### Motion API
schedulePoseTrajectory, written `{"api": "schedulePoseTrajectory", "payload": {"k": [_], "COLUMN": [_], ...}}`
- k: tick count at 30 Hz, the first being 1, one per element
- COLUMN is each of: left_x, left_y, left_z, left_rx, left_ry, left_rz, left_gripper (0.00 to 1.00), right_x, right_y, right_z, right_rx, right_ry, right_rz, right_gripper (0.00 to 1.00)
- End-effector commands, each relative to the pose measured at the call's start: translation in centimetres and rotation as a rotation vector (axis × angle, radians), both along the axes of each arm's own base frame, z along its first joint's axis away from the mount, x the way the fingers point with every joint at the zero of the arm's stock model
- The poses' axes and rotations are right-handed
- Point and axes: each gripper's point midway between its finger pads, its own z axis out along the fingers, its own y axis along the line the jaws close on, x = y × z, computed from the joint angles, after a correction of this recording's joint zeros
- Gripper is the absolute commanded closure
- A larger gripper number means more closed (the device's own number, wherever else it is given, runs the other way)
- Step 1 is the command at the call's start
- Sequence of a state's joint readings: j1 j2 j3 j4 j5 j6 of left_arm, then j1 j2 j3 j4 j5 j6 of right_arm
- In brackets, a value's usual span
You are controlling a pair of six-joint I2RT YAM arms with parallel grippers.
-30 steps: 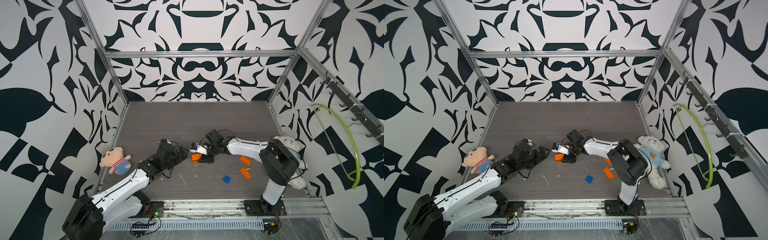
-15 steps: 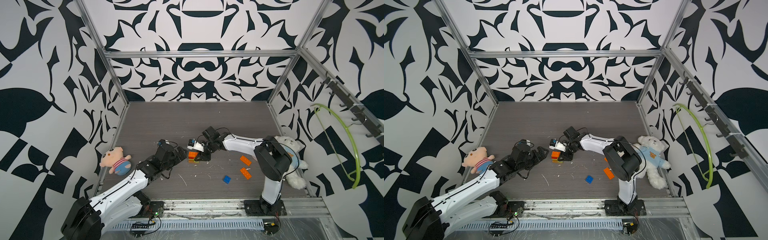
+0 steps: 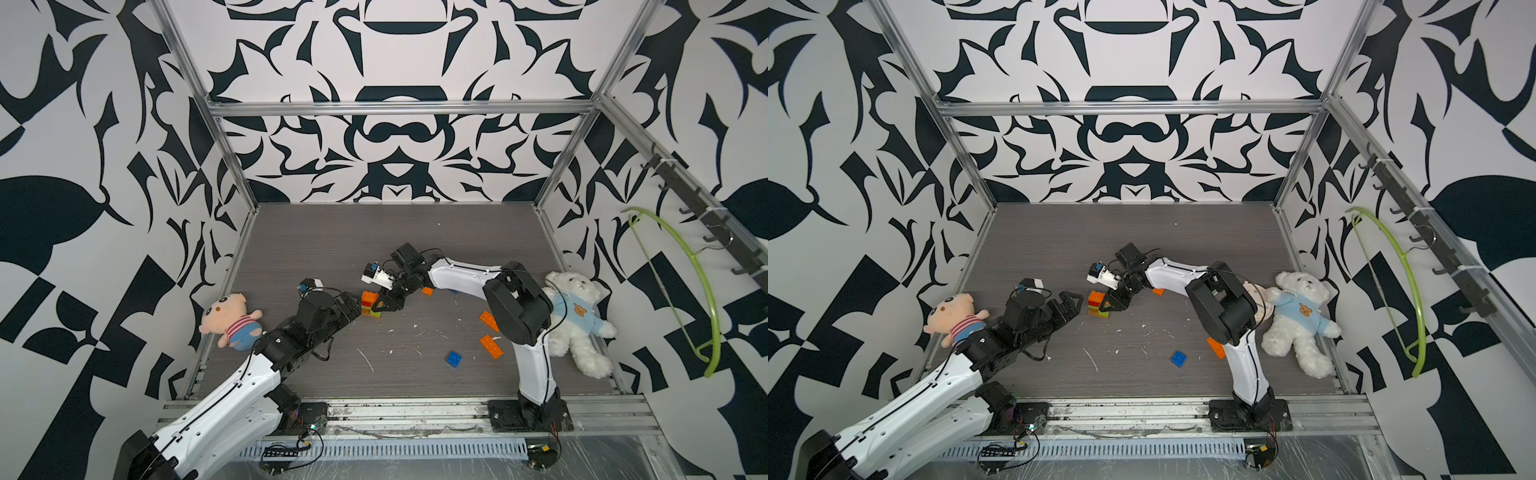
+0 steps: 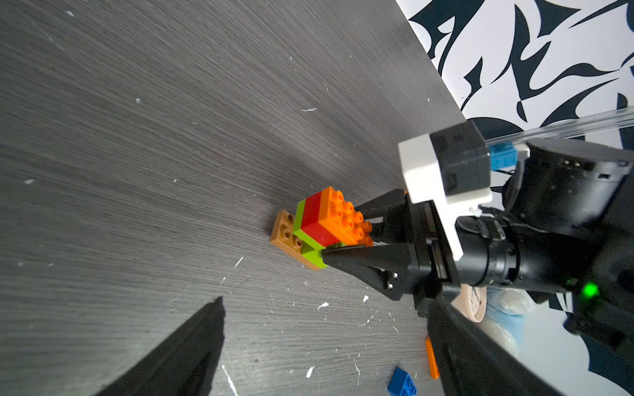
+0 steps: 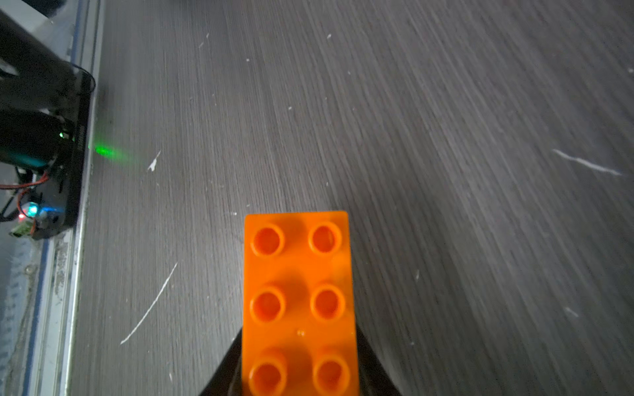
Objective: Assemble the number 5 with lego
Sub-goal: Adjust the lego brick at the center of the board.
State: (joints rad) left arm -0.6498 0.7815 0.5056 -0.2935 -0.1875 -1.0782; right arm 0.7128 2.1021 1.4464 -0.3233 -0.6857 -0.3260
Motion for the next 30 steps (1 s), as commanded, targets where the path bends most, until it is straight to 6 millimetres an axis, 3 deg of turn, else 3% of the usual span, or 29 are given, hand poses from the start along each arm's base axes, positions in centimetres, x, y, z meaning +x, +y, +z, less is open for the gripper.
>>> {"api": "schedulePoseTrajectory", "payload": {"k": [1,9,21,30], "left_x": [-0.5,-0.3,0.2,0.6], "left_y": [0.8,0.8,0.2,-0.1], "left_z": [-1.1,-1.0,-1.5,-1.8], "left_rx": [0.046,0.041,0.035,0.03], "left_ry": [0.023,0.024,0.05,0.059], "left_rz": [0.005,0.008,-0.007,-0.012], "left_gripper": [0.01,0.01,0.01,0.01], "right_x": [0.2,-0.1,2.0,4.1], "right_y": [1.6,3.0,3.9,3.5], "right_z": [1.9,1.7,1.4,1.0], "right_rx": [0.069,0.083,0.081,0.092], "right_ry": [0.063,0.188,0.26,0.269], "right_rz": [0.015,0.072,-0.003,-0.076], "right_gripper": [0.65,0.63,0.58,0.41]}}
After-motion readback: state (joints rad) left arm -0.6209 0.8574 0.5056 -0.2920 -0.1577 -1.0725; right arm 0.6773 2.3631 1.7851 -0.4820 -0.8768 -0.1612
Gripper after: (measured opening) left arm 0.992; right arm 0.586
